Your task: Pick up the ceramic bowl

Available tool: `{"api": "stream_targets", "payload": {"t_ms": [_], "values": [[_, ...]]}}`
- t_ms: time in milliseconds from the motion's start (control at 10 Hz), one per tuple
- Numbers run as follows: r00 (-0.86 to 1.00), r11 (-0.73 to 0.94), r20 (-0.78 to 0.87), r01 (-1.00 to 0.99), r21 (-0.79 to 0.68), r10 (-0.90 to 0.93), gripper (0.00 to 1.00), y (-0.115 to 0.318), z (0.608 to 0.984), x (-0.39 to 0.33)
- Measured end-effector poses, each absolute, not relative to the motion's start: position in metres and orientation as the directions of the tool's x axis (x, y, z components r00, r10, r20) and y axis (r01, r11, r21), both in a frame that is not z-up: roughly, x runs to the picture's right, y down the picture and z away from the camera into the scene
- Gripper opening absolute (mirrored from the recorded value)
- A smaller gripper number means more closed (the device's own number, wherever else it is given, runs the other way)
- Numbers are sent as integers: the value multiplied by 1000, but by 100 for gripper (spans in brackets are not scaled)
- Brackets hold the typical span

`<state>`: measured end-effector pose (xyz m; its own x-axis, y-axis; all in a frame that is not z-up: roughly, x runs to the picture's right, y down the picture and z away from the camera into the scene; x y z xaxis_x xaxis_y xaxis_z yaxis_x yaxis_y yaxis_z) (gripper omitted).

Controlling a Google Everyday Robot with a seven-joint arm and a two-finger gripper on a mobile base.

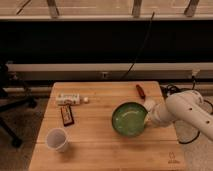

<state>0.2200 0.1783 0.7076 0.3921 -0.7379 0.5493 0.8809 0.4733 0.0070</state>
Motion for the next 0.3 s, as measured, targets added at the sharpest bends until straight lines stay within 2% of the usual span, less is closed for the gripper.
{"api": "stream_targets", "payload": {"t_ms": [300], "values": [[393,472,551,882,2,-736,0,178,715,217]]}}
